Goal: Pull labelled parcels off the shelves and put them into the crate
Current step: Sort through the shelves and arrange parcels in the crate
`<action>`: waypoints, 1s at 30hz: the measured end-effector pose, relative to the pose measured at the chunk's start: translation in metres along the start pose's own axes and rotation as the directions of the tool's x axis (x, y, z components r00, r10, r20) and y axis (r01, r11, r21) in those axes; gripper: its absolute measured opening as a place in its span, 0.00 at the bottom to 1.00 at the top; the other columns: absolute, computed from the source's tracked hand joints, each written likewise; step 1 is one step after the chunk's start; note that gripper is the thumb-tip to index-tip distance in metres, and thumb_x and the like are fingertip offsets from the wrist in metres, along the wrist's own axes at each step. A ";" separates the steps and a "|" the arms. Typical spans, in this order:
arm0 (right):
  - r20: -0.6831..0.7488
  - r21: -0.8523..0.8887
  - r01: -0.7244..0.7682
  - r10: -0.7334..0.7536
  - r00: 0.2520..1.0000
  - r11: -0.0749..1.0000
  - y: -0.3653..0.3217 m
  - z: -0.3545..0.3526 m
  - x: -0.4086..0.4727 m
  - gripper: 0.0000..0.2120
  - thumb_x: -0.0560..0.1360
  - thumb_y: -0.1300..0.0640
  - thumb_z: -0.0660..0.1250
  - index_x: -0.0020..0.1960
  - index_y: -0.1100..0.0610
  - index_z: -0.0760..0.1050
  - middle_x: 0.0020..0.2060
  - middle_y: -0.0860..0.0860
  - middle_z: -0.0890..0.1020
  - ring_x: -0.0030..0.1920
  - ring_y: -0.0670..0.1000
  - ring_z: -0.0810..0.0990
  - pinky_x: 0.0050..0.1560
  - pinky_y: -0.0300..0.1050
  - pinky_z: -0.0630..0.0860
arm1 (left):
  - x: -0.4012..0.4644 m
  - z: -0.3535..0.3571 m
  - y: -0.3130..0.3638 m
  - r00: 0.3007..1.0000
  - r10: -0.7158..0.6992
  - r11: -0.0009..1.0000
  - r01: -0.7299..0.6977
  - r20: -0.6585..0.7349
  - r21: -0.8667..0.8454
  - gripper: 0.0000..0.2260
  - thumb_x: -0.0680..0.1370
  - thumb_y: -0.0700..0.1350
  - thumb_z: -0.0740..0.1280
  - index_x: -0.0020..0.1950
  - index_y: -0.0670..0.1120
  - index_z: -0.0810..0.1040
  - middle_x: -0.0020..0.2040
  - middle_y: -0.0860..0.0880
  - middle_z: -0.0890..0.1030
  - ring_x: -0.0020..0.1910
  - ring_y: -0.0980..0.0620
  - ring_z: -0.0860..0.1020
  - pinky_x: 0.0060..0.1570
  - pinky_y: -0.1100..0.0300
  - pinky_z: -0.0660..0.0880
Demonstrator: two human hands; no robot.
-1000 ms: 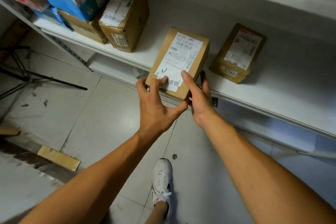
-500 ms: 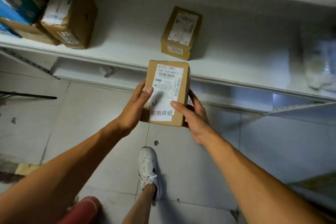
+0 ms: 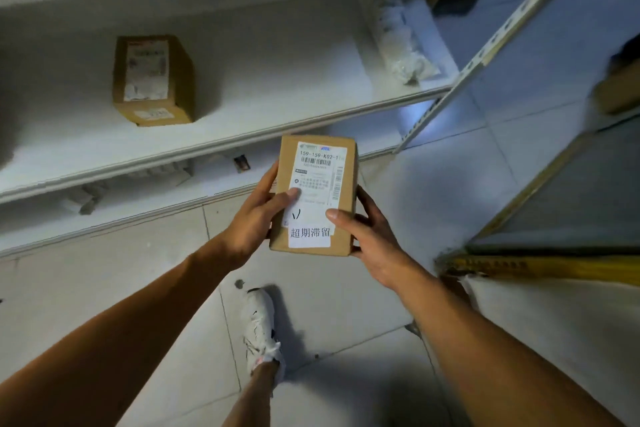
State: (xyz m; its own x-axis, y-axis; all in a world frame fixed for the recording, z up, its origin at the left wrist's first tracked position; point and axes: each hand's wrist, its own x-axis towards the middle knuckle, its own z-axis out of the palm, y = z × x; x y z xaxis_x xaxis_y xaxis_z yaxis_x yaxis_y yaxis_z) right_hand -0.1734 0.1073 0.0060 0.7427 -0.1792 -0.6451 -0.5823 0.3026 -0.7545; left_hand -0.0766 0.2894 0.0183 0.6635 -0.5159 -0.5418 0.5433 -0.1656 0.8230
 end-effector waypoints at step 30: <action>-0.616 0.576 0.261 0.201 0.762 0.775 0.229 -0.198 -0.248 0.38 0.72 0.63 0.75 0.75 0.46 0.62 0.55 0.47 0.86 0.54 0.52 0.86 0.47 0.50 0.84 | -0.029 0.345 -0.114 0.605 -0.498 0.761 -0.038 0.621 0.647 0.29 0.81 0.46 0.67 0.79 0.62 0.60 0.60 0.49 0.84 0.56 0.46 0.84 0.45 0.53 0.83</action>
State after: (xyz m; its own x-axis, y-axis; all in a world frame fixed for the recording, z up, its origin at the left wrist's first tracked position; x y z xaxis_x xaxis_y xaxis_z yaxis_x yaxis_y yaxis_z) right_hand -0.5567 0.0361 -0.0307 0.2454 -0.6522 -0.7173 -0.0671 0.7267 -0.6837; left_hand -0.3348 0.0332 -0.0011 -0.1889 -0.7517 -0.6319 0.0552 -0.6506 0.7574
